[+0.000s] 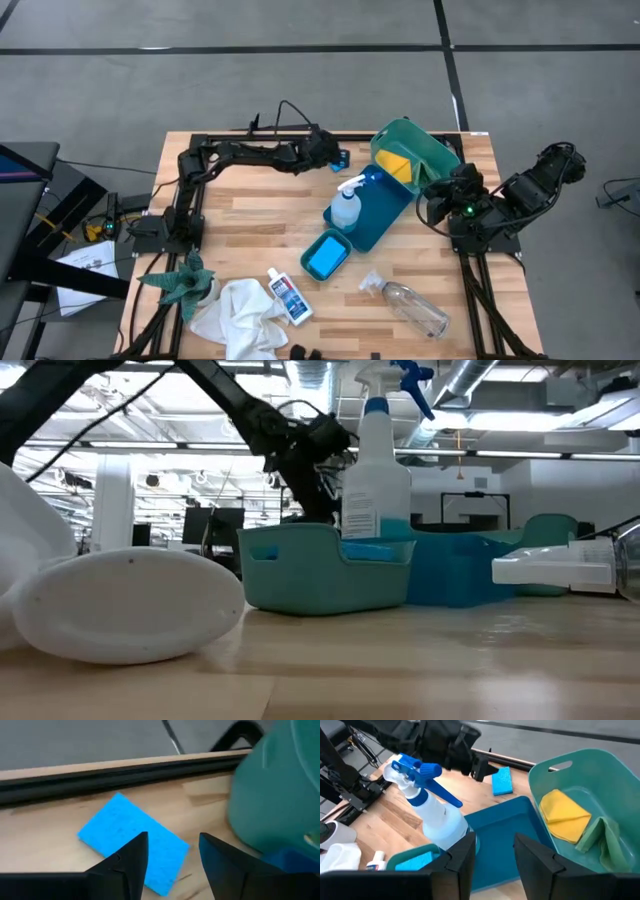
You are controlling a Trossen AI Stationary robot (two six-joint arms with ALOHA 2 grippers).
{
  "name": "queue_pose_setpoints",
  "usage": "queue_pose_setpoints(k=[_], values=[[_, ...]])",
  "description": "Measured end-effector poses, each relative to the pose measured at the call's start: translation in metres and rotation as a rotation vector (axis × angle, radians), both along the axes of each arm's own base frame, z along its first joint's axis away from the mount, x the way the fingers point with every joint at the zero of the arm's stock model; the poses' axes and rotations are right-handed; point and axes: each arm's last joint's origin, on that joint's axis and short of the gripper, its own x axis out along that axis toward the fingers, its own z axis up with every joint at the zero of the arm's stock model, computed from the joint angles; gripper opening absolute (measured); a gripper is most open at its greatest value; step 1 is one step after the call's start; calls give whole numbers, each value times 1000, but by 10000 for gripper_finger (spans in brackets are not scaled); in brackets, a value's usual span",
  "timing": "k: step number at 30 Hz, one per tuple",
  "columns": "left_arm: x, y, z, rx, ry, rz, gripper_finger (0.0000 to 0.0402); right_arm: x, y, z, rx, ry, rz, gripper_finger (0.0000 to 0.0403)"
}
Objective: Pick & Place Kitchen Items
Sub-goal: Put the light blue sponge into the bottom green bin
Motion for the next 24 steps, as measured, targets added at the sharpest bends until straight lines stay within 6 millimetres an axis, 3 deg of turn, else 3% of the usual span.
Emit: queue_pose_setpoints(k=[3,9,12,17,21,24], values=[[0,8,3,-22,46,-13,157,0,0,0,3,2,1,127],[15,-2,21,195,184,-226,108,-3,-1,1,27,5,8,127],[20,8,31,258,222,-307,75,-3,-1,1,37,5,7,127],[24,33,16,204,262,-329,12,-2,0,0,58,5,11,127],[36,41,6,124,262,-416,4,0,1,1,72,-10,12,127],[47,45,12,96,308,-411,1,0,1,1,80,-12,14,127]])
